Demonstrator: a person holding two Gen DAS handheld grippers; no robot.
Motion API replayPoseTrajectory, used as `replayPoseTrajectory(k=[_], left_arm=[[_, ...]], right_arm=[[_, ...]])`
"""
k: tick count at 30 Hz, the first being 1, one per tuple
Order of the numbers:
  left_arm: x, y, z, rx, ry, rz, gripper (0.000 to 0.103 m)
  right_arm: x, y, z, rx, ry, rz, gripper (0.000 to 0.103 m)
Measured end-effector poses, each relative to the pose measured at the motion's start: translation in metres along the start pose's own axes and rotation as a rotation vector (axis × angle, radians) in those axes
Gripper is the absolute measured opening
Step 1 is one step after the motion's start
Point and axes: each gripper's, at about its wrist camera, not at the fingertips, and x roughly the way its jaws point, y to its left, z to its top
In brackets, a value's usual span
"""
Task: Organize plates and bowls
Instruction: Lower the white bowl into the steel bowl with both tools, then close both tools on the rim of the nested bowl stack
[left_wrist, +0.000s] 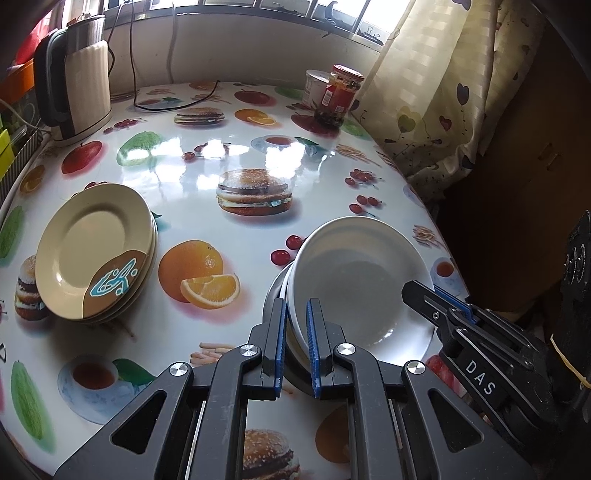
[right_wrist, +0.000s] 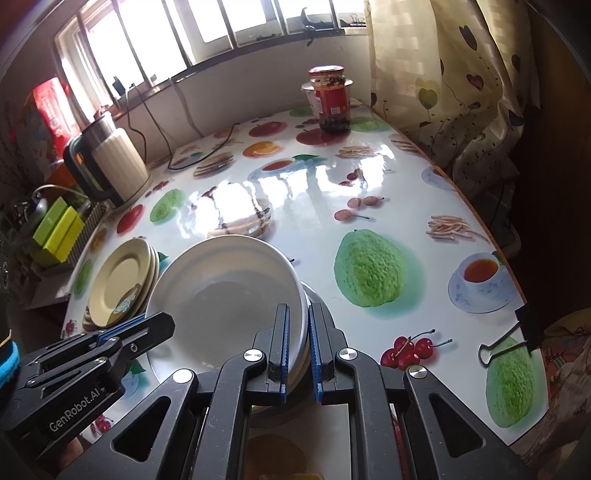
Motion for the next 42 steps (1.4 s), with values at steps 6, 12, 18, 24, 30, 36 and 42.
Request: replayPoseTrajectory(k=[6, 12, 18, 24, 30, 36, 42], left_arm=[[-0.001, 0.001, 0.000, -0.007, -0.005, -0.007, 0.011], [-0.002, 0.002, 0.000, -0.006, -0.008, -0.008, 0.011], [-0.003, 0.004, 0.001, -0.012, -0.022, -0.013, 0.011], [0.000, 0.004, 0.000, -0.011, -0.012, -0.011, 0.011], [0.002, 0.003, 0.000, -0.009, -0.010, -0.021, 0.011], [0.002, 0.004, 0.000, -0.020, -0.008, -0.026, 0.011], [0.002, 0.004, 0.000, -0.014, -0.009, -0.034, 0.012]], right_arm=[[0.002, 0.002, 0.001, -0.015, 0.002, -0.007, 0.013], [0.002, 0.002, 0.001, -0.015, 0.000, -0.005, 0.013], [0.002, 0.002, 0.003, -0.012, -0.004, 0.004, 0.013], [-0.001, 0.005, 0.008, -0.034, -0.043, -0.001, 0.013], [-0.003, 0.014, 0.019, -0.091, -0.109, -0.017, 0.014], [-0.003, 0.025, 0.030, -0.125, -0.154, 0.013, 0.014], [0.012, 0.033, 0.037, -0.149, -0.150, 0.038, 0.014]])
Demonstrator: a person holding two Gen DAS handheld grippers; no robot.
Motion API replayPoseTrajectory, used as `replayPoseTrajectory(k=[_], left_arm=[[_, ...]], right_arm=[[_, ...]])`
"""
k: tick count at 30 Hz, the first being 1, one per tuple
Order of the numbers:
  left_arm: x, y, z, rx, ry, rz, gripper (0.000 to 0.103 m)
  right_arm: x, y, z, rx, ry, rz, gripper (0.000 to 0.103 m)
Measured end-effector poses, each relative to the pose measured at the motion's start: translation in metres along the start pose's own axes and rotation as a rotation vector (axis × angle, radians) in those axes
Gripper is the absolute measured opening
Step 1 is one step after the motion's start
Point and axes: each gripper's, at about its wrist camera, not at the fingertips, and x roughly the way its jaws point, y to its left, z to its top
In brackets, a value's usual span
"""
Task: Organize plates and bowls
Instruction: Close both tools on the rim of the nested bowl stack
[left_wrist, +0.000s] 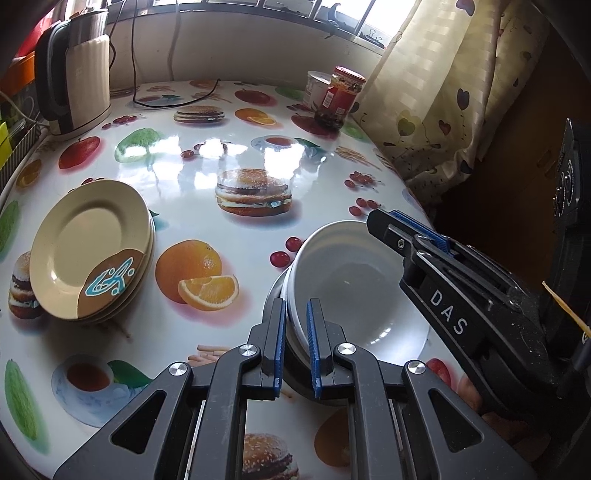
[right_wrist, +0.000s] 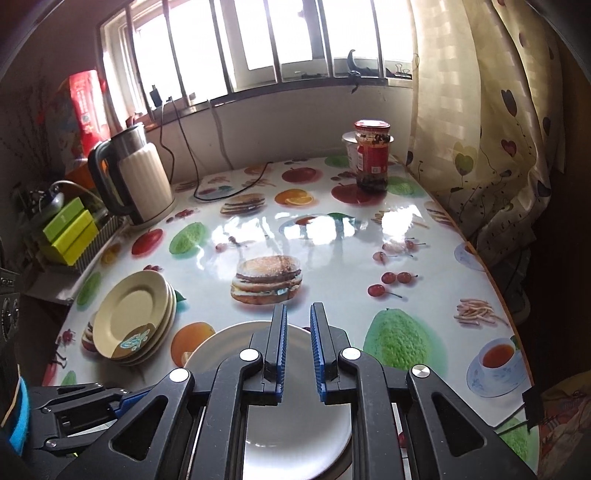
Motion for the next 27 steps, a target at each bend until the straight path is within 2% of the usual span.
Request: replayPoseTrajectory(k=[6, 10, 14, 17, 22, 27], left_arm=[[-0.001, 0.001, -0.001, 0.000, 0.001, 0.000, 0.012], [-0.001, 0.002, -0.001, 0.001, 0.002, 0.002, 0.012], [-0.002, 0.001, -0.001, 0.006, 0.000, 0.007, 0.012], [-0.003, 0.000, -0.002, 0.009, -0.002, 0.008, 0.012], [-0.011, -0.002, -0.004, 0.027, -0.035, 0.024, 0.012], [-0.020, 0.000, -0.008, 0.035, -0.063, 0.040, 0.014]], right_arm=[[0.006, 0.002, -0.003, -0.019, 0.018, -0.018, 0.014], [0.000, 0.003, -0.001, -0.022, -0.020, -0.014, 0.014], [0.010, 0.002, -0.002, -0.019, 0.023, -0.014, 0.014], [0.008, 0.002, -0.002, -0.017, 0.017, -0.011, 0.014], [-0.008, -0.001, -0.004, 0.001, -0.022, -0.011, 0.014], [-0.028, -0.010, -0.012, 0.044, -0.055, -0.007, 0.019]])
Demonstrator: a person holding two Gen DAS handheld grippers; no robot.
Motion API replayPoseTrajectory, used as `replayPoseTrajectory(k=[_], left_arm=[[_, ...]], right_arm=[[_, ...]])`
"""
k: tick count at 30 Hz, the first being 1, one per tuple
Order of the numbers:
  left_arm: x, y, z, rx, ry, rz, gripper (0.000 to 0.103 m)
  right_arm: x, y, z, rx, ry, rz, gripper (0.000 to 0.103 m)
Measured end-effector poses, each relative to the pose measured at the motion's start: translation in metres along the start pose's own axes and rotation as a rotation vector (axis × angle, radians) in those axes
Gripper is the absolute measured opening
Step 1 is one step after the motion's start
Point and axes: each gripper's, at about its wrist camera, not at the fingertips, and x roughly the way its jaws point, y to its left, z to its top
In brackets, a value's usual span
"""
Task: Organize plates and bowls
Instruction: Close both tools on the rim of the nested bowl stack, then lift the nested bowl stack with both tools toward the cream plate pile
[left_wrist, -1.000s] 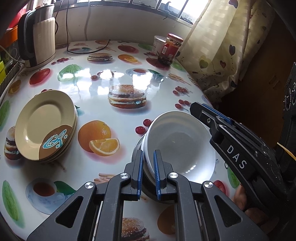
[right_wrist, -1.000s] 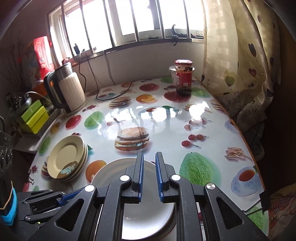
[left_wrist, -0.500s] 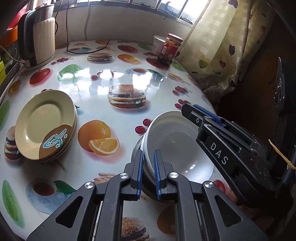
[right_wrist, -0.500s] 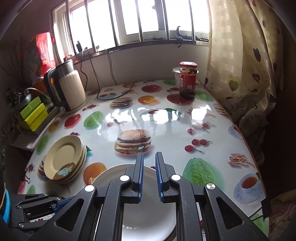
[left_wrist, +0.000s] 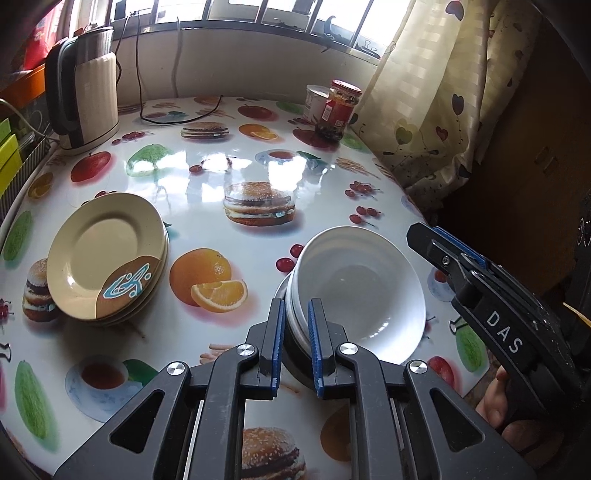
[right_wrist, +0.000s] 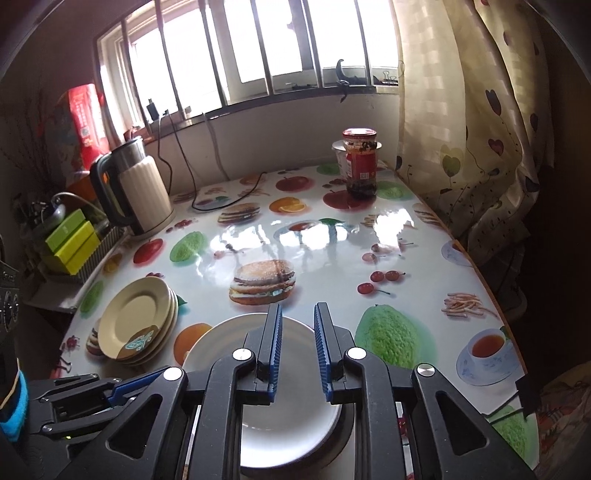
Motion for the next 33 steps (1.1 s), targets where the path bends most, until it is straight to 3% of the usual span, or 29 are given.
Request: replayPoseTrajectory(k=[11, 16, 20, 27, 33], left_arm=[[-0.016, 0.007, -0.017, 0.034, -0.068, 0.049, 0.024], [-0.010, 0.020, -0.027, -0.003, -0.045, 0.024, 0.024], [-0.008, 0.025, -0.034, 0.018, -0.069, 0.068, 0.024], [0.015, 0.046, -0.034, -0.099, -0.004, -0.049, 0.024], [0.024, 0.044, -0.029, -0.096, 0.001, -0.058, 0.024]], right_arm=[[-0.045, -0.024, -0.024, 0.067, -0.057, -0.007, 0.039], [-0.054, -0.037, -0.037, 0.091, -0.058, -0.015, 0.042], [-0.052, -0.050, -0.051, 0.112, -0.035, -0.026, 0.043], [-0.035, -0.070, -0.071, 0.155, 0.019, -0.029, 0.044], [-0.016, -0.080, -0.081, 0.185, 0.056, 0.005, 0.044]])
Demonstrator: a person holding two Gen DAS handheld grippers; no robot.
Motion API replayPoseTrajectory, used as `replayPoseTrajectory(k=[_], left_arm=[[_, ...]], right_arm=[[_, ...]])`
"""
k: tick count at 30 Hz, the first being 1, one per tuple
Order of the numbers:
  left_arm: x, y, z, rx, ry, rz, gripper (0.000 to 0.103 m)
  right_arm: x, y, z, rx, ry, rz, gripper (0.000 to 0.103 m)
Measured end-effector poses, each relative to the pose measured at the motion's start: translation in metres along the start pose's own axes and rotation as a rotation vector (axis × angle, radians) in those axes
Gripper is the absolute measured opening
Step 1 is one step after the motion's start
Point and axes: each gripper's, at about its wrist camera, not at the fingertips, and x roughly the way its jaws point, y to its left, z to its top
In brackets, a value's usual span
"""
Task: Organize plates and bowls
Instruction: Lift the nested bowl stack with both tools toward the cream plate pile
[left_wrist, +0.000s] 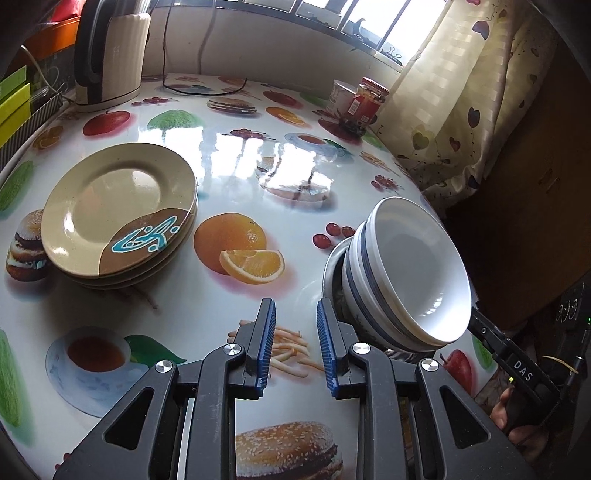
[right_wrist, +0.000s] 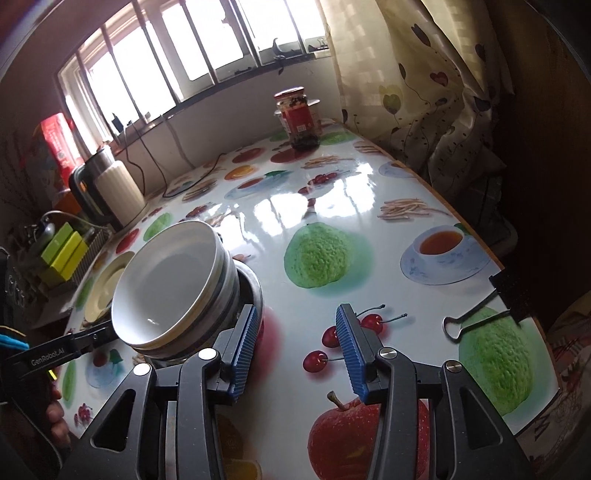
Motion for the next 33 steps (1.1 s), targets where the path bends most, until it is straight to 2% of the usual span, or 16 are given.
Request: replayPoseTrajectory(k=[6, 18, 23, 33], left_arm=[[0.015, 0.000, 0.001, -0.023, 0.038, -0.055, 0.024], [0.025, 0.002, 0.005, -0.035, 0.036, -0.103, 0.024], [0.028, 0.006, 0.005, -0.047, 0.035, -0.130, 0.024], [0.029, 0.011, 0.003, -0.054, 0.011, -0.173, 0.021]], right_arm=[[0.013, -0.006, -0.002, 0.025, 0.021, 0.055, 0.044], [0.030, -0.007, -0.003, 0.051, 0.048, 0.135, 0.043], [0.036, -0.004, -0.003, 0.048, 0.063, 0.169, 0.028], [0.039, -0.003, -0.004, 0.064, 0.064, 0.253, 0.012]])
